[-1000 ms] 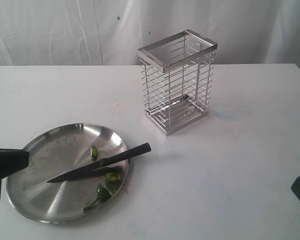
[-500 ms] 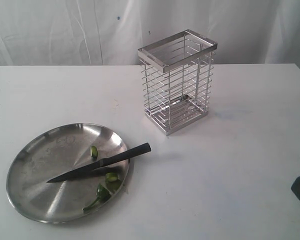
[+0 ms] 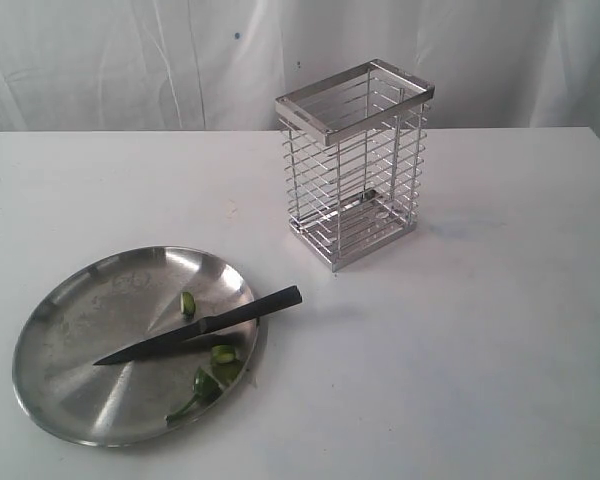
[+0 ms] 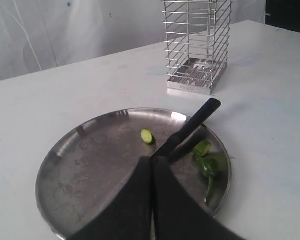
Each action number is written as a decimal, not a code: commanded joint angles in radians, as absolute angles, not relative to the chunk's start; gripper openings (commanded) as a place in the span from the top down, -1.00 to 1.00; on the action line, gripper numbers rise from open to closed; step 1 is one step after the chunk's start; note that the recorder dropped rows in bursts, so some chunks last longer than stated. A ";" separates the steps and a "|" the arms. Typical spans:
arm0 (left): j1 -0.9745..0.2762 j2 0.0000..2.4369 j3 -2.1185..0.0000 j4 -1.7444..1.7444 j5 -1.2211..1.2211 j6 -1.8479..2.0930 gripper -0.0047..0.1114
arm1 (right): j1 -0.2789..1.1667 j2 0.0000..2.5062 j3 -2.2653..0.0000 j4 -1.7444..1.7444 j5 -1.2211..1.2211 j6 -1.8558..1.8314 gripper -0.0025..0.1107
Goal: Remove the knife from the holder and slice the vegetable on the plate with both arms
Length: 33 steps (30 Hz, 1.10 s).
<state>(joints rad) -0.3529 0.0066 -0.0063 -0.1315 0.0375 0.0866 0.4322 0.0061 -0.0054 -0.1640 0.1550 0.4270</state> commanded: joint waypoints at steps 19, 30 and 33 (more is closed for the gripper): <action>-0.340 0.000 0.000 -0.125 0.054 0.066 0.92 | 0.139 0.000 0.000 -0.169 0.156 0.432 0.96; -0.340 0.000 0.000 -0.125 0.054 0.066 0.92 | 0.139 0.000 0.000 -0.169 0.156 0.432 0.96; -0.340 0.000 0.000 -0.125 0.054 0.066 0.92 | 0.139 0.000 0.000 -0.169 0.156 0.432 0.96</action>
<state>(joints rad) -0.3444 0.0050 -0.0063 -0.1231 0.0522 0.0716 0.1443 0.0061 -0.0054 -0.1623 0.1550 0.4270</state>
